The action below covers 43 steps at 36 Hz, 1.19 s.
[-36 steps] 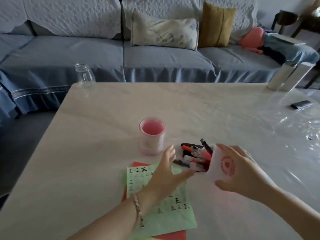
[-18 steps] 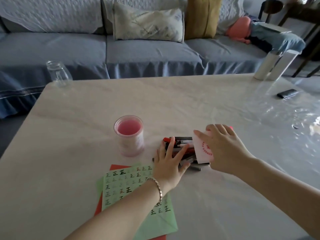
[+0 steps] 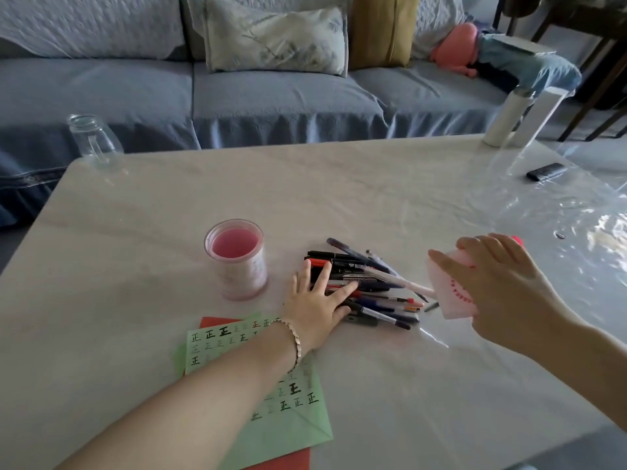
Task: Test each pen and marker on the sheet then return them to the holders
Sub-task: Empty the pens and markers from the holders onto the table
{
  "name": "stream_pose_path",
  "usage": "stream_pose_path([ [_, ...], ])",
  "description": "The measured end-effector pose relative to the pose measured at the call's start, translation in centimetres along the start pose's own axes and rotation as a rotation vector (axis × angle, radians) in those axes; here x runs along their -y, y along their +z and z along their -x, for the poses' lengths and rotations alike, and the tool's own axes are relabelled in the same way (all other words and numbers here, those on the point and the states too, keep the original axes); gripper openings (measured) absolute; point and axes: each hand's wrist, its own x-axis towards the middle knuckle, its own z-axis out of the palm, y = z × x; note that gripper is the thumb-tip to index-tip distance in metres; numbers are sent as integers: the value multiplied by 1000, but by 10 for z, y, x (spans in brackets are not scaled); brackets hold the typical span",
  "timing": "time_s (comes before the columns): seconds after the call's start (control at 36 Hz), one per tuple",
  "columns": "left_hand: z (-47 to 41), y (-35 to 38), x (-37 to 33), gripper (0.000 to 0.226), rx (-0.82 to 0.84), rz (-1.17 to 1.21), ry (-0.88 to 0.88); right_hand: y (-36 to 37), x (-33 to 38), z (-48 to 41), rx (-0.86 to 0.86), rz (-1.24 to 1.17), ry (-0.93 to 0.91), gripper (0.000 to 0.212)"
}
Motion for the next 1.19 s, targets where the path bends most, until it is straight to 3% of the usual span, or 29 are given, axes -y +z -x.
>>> stream_pose_path([
  [0.19, 6, -2, -2, 54, 15, 113, -1, -5, 6, -12, -106, -57, -55, 96],
  [0.33, 21, -15, -11, 79, -174, 451, 98, -10, 15, -20, -114, -191, -9, 103],
  [0.42, 21, -26, -17, 88, -272, 474, 176, -11, 19, -19, -52, -291, 69, 100],
  [0.58, 7, -32, -33, 64, -241, 351, 278, -7, 21, -12, 83, -423, 128, 93],
  [0.69, -1, -24, -39, 46, -340, 274, 339, -5, 22, -8, 73, -472, 154, 95],
  [0.86, -11, -14, -35, 38, -573, 32, 448, -5, 23, -2, 109, -461, 180, 92],
  [0.97, -18, -20, -28, 18, -625, -63, 383, -14, 15, 3, 77, -383, 235, 95],
  [1.14, -24, -17, -10, 21, -514, -70, 183, -29, 8, 11, -16, -432, 420, 95],
  [1.19, -21, -18, -9, 20, -393, -46, 174, -33, 13, 12, -24, -488, 447, 96],
])
